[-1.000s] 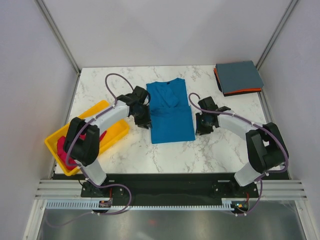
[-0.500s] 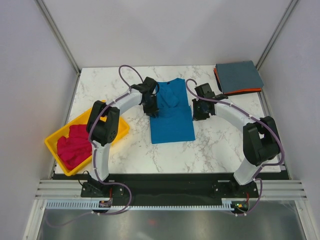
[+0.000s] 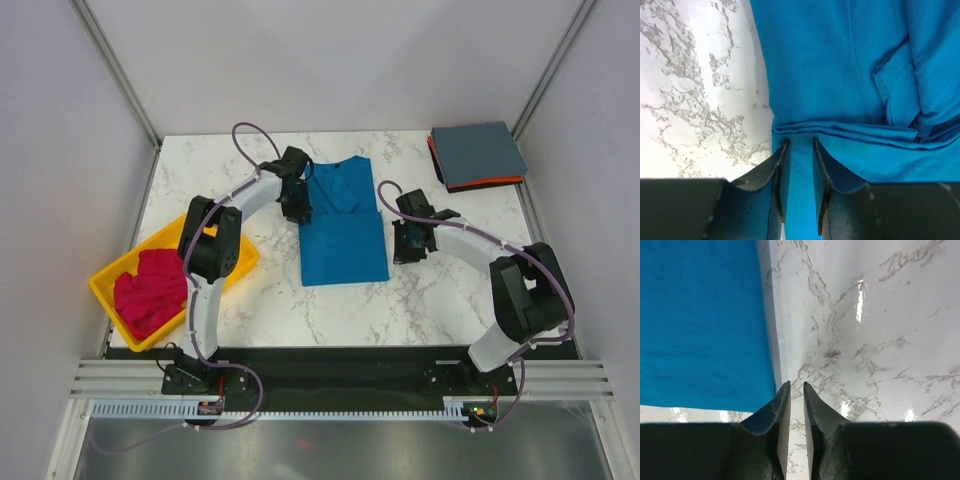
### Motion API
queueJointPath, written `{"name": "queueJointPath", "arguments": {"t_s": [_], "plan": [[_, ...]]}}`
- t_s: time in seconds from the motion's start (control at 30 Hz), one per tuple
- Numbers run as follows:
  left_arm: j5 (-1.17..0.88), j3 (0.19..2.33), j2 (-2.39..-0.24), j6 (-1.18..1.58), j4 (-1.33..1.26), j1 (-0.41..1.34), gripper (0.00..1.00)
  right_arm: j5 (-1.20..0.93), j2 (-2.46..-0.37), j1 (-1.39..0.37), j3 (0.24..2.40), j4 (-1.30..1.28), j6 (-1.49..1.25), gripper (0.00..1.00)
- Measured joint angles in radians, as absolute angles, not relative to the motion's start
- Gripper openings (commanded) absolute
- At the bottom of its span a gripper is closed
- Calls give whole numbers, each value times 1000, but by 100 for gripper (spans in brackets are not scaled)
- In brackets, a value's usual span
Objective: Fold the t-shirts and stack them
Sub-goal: Fold the tshirt
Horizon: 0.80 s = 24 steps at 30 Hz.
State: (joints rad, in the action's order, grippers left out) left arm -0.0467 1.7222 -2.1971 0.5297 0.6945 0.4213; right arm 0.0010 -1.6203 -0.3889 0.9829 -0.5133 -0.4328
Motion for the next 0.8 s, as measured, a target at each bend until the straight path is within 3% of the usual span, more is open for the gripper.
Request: {"name": "queueJointPath", "arguments": {"t_s": [0.3, 0.6, 0.8], "plan": [[-36, 1671, -2094, 529, 734, 427, 41, -49, -1533, -389, 964, -506, -469, 41], [-94, 1226, -1545, 546, 730, 574, 49, -75, -1480, -389, 854, -480, -614, 50], [-196, 914, -1428, 653, 620, 623, 52, -101, -1415, -389, 719, -414, -749, 51]]}}
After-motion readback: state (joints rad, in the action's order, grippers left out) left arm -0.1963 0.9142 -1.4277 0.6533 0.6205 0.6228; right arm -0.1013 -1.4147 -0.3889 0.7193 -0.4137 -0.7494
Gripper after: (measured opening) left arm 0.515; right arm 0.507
